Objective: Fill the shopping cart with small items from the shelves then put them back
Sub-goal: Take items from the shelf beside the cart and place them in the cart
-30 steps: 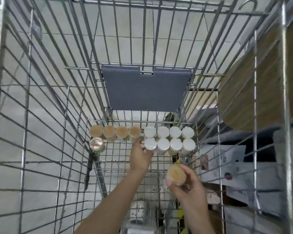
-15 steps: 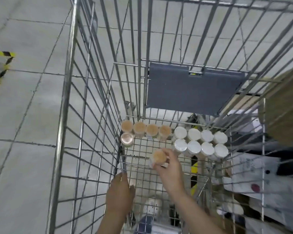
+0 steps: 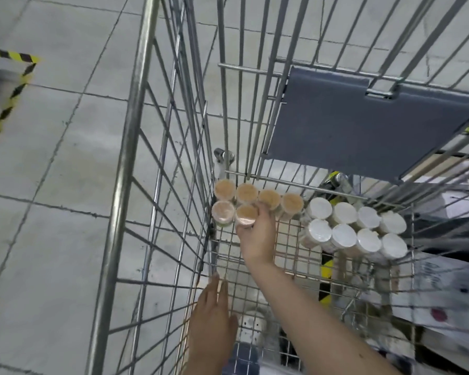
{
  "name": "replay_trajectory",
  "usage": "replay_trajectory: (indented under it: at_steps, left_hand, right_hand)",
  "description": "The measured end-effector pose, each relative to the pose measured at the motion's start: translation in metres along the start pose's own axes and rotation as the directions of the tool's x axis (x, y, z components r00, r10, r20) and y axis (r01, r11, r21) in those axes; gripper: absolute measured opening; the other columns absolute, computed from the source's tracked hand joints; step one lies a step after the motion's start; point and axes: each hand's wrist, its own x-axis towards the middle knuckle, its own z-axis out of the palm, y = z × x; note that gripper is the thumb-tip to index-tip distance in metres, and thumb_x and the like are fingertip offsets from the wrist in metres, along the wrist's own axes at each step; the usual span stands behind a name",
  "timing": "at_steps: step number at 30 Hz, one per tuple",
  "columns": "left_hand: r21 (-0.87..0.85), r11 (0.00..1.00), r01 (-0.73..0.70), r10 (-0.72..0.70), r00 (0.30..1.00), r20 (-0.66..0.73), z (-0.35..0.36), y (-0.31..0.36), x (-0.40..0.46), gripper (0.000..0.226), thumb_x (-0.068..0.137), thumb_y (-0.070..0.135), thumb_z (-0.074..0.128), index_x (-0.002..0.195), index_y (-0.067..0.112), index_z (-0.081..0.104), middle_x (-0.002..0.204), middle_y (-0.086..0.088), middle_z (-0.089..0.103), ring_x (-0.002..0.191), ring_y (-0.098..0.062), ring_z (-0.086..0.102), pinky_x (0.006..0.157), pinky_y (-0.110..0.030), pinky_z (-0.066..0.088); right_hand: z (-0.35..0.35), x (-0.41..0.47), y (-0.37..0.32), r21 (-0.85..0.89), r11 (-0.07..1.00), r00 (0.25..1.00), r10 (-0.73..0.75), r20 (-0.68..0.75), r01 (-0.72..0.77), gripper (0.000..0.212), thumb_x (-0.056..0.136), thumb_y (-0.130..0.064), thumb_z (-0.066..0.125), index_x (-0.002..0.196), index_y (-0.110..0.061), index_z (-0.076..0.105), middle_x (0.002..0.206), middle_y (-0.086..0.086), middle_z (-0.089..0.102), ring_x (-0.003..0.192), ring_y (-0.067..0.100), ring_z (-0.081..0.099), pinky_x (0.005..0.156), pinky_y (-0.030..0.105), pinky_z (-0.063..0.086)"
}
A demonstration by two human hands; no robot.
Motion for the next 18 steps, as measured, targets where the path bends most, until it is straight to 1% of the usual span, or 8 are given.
replay_trajectory:
  at_steps: [2,4,6,8,10,12,14,18]
  left_hand:
    - [-0.022,1.0,0.006,-0.007,1.0,-0.01,0.001,0.001,-0.001,0.071,0.097,0.036,0.042,0.152,0.02,-0.001,0.159,0.004,-0.011,0.145,-0.016,0.005,0.118,-0.027,0.015]
    - [-0.051,0.998,0.024,-0.025,1.0,-0.014,0.0,0.001,-0.001,0.069,0.097,0.034,0.043,0.152,0.02,0.004,0.159,0.005,-0.006,0.145,-0.016,0.007,0.118,-0.028,0.015]
    - [-0.065,0.997,0.039,-0.041,0.999,-0.019,-0.002,0.001,0.0,0.066,0.096,0.03,0.044,0.152,0.02,0.009,0.16,0.005,-0.001,0.144,-0.015,0.012,0.117,-0.027,0.018]
    - [-0.103,0.994,0.044,-0.046,0.999,-0.017,-0.006,0.001,0.002,0.063,0.096,0.026,0.043,0.151,0.019,0.013,0.16,0.005,0.003,0.142,-0.015,0.017,0.115,-0.026,0.02]
    - [-0.162,0.985,0.057,-0.058,0.998,-0.005,-0.009,0.002,0.002,0.06,0.096,0.025,0.043,0.151,0.018,0.018,0.159,0.005,0.007,0.141,-0.014,0.02,0.113,-0.026,0.024]
    - [-0.233,0.97,0.069,-0.067,0.998,0.017,-0.014,0.004,0.001,0.057,0.097,0.024,0.045,0.149,0.017,0.023,0.158,0.002,0.016,0.14,-0.015,0.025,0.111,-0.027,0.027]
    - [-0.289,0.953,0.087,-0.08,0.996,0.037,-0.021,0.006,-0.004,0.052,0.097,0.024,0.045,0.146,0.017,0.03,0.152,-0.001,0.032,0.135,-0.017,0.035,0.106,-0.028,0.034]
    - [-0.25,0.966,0.066,-0.036,0.992,0.125,-0.045,0.015,-0.028,0.045,0.099,0.029,0.043,0.143,0.017,0.037,0.143,-0.003,0.045,0.127,-0.019,0.047,0.099,-0.028,0.04]
  right_hand:
    - [0.003,0.0,0.004,0.054,0.999,1.0,0.008,0.018,-0.008,0.058,0.078,0.002,0.069,0.129,-0.015,0.046,0.124,0.0,0.053,0.105,0.012,0.056,0.086,0.014,0.043]
    - [0.002,-0.003,0.008,0.059,0.998,0.999,0.002,0.053,-0.005,0.058,0.076,0.003,0.071,0.127,-0.013,0.047,0.121,0.001,0.055,0.106,0.014,0.056,0.084,0.013,0.041]
    - [-0.005,-0.006,0.008,0.034,0.999,0.997,-0.028,0.076,0.025,0.057,0.079,0.0,0.07,0.13,-0.013,0.047,0.126,0.001,0.054,0.111,0.014,0.054,0.089,0.016,0.039]
    - [-0.016,-0.009,0.008,-0.006,0.999,0.996,-0.035,0.078,0.036,0.058,0.083,-0.005,0.067,0.136,-0.015,0.044,0.132,-0.004,0.05,0.117,0.01,0.049,0.095,0.017,0.035]
    - [-0.029,-0.018,0.008,-0.03,0.999,0.995,-0.025,0.098,0.029,0.052,0.088,-0.007,0.063,0.136,-0.015,0.045,0.129,-0.007,0.049,0.118,0.008,0.046,0.098,0.02,0.035]
    - [-0.046,-0.033,0.013,-0.043,0.999,0.99,-0.005,0.141,0.012,0.038,0.091,-0.009,0.058,0.129,-0.014,0.051,0.126,-0.003,0.055,0.118,0.012,0.05,0.099,0.023,0.039]
    - [-0.068,-0.055,0.019,-0.069,0.998,0.978,0.012,0.209,0.002,0.029,0.093,-0.012,0.056,0.122,-0.015,0.056,0.121,-0.003,0.059,0.114,0.012,0.054,0.096,0.023,0.042]
    - [-0.119,-0.111,0.03,-0.08,0.996,0.96,0.051,0.276,-0.03,0.022,0.093,-0.008,0.056,0.107,-0.025,0.059,0.109,-0.011,0.06,0.105,0.004,0.056,0.087,0.012,0.043]
